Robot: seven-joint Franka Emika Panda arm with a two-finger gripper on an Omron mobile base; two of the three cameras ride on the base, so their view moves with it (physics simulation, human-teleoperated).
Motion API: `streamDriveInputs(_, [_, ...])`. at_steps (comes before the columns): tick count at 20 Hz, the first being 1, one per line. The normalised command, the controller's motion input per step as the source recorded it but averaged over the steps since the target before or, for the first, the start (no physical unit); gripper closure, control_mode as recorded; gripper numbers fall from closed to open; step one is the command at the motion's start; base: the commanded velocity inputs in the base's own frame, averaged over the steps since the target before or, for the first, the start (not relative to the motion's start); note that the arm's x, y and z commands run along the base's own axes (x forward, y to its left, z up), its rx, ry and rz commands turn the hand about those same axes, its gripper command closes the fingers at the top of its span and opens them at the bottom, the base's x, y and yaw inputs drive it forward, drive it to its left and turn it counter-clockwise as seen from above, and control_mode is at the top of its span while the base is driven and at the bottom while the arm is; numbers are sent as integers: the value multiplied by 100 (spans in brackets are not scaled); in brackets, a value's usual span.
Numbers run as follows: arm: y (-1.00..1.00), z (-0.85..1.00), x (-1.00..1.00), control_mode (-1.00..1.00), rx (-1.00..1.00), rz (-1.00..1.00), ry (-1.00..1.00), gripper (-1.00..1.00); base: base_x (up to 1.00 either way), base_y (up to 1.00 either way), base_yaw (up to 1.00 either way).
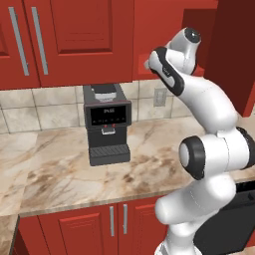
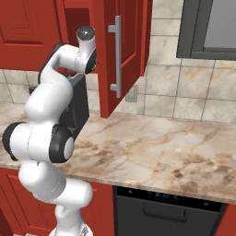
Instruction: Locate and retrieve the bar soap and bar soap from the cabinet. Place them next to the sink.
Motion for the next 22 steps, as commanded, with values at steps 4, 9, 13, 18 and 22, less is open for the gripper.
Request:
streamDriveInputs(4, [8, 0, -30, -100, 0, -2, 0, 100, 0, 0, 0])
streamDriveInputs(9, [4, 2, -40, -100, 0, -4, 0, 100, 0, 0, 0])
streamDriveInputs(13, [5, 5, -46, -100, 0, -6, 0, 100, 0, 0, 0])
streamDriveInputs(18, [0, 2, -54, -100, 0, -10, 0, 100, 0, 0, 0])
streamDriveInputs(22, [1, 0, -64, -100, 0, -14, 0, 100, 0, 0, 0])
